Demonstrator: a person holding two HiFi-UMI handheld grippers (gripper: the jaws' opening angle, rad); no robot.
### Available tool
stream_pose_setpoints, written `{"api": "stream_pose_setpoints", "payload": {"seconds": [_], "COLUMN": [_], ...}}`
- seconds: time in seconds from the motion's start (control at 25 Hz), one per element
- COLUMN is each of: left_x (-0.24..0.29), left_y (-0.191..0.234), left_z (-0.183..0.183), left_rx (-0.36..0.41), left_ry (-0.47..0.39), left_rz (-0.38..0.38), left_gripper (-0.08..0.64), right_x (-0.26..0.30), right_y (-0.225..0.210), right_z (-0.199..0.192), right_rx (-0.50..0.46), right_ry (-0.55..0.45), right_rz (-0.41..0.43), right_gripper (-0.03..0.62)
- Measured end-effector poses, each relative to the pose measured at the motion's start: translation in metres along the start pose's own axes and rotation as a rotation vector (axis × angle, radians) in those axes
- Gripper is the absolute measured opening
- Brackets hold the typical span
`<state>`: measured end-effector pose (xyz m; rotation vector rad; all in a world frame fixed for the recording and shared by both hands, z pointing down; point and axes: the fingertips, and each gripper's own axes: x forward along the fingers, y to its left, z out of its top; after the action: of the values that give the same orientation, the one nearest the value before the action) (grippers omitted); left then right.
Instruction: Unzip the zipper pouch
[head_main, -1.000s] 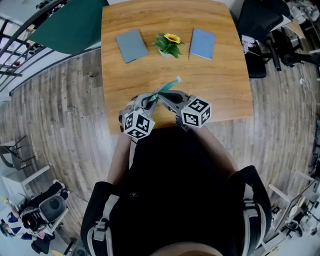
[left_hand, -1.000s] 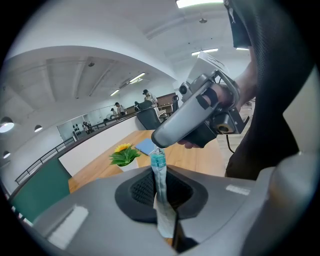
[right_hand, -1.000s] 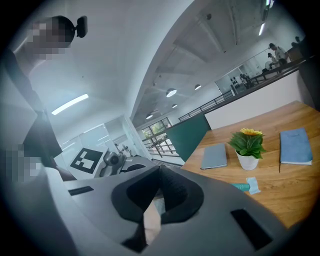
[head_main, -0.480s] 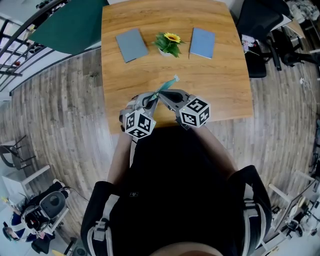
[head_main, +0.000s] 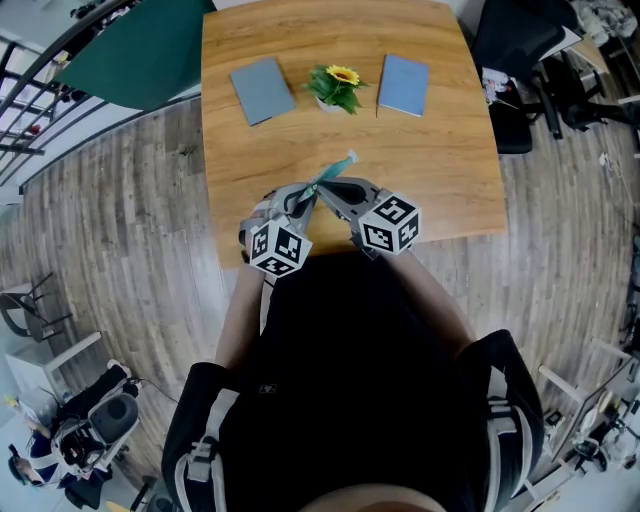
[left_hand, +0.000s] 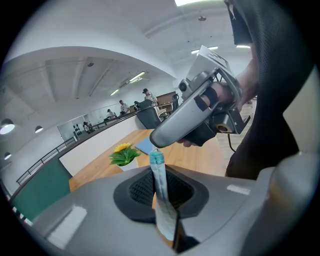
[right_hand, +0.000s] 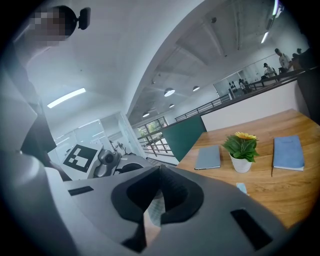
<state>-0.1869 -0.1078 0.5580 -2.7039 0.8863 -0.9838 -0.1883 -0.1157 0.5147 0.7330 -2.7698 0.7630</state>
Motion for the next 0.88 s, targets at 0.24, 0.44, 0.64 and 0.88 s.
{"api": "stream_pose_setpoints", "payload": {"seconds": [0.24, 0.44, 0.64, 0.88], "left_x": [-0.002, -0.006, -0.01, -0.012], "left_y": [0.0, 0.001, 0.002, 0.003], "left_z": [0.002, 0.004, 0.005, 0.005], "left_rx": [-0.013, -0.007, -0.017, -0.028], "left_ry": [-0.011, -0.015, -0.022, -0.034], "left_rz": [-0.008, -0.011, -0.003, 0.004], "left_gripper": [0.043, 0.057, 0.057, 0.032], "right_x": [-0.001, 0.0, 0.001, 0.002], "right_y": [-0.001, -0.003, -0.002, -0.004], "right_z": [0.002, 0.003, 0.002, 0.0], "right_rx": [-0.002, 0.007, 0.008, 0.001], "right_ry": [-0.003, -0.007, -0.002, 0.001], "right_rz": [0.013, 0.008, 0.015, 0.009], "right_gripper": [0.005, 0.005, 0.006, 0.006]}}
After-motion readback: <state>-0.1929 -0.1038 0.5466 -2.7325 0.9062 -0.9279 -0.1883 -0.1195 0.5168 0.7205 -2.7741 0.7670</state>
